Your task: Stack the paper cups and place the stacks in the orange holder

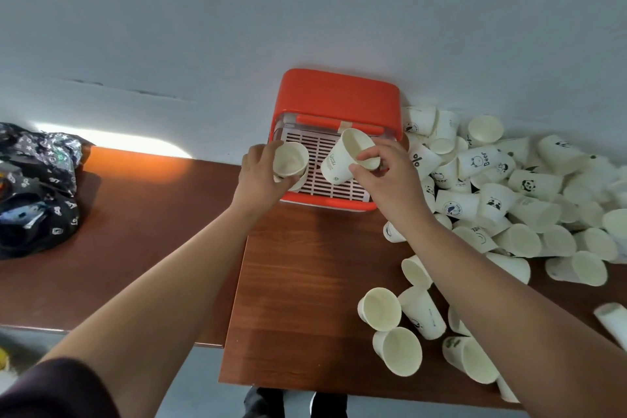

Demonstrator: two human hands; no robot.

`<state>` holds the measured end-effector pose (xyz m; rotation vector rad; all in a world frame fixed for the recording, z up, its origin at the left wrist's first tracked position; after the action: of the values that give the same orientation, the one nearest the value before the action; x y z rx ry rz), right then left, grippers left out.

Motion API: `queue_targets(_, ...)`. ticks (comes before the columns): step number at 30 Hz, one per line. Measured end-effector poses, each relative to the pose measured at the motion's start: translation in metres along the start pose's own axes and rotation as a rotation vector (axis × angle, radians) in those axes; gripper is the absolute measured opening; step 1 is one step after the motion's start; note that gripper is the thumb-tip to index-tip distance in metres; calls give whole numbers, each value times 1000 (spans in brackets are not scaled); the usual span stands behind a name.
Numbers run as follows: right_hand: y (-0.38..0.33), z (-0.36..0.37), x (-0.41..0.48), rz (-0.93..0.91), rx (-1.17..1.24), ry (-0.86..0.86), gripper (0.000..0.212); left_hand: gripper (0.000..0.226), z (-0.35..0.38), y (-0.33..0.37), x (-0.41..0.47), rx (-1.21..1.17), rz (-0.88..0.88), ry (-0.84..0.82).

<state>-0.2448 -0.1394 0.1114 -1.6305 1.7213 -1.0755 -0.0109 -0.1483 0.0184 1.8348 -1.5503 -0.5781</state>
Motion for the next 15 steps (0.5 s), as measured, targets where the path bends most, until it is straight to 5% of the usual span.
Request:
queue_targets(8, -6, 23, 11, 75, 83, -7, 45, 86, 15, -20, 5, -2, -6, -262)
queue_targets(15, -36, 69, 8, -117, -81, -111, 59, 88, 11, -40, 3, -210, -151, -275)
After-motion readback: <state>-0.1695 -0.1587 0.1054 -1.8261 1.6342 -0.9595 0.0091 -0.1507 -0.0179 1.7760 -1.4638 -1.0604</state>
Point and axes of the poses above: each hand's wrist, its own x-axis towards the middle knuckle, its own z-axis out of the palm, y = z × x, the point moved 9 cm from there along x, towards the middle knuckle, and after that the axes turned 11 degrees about y, right-handed, at the moved point
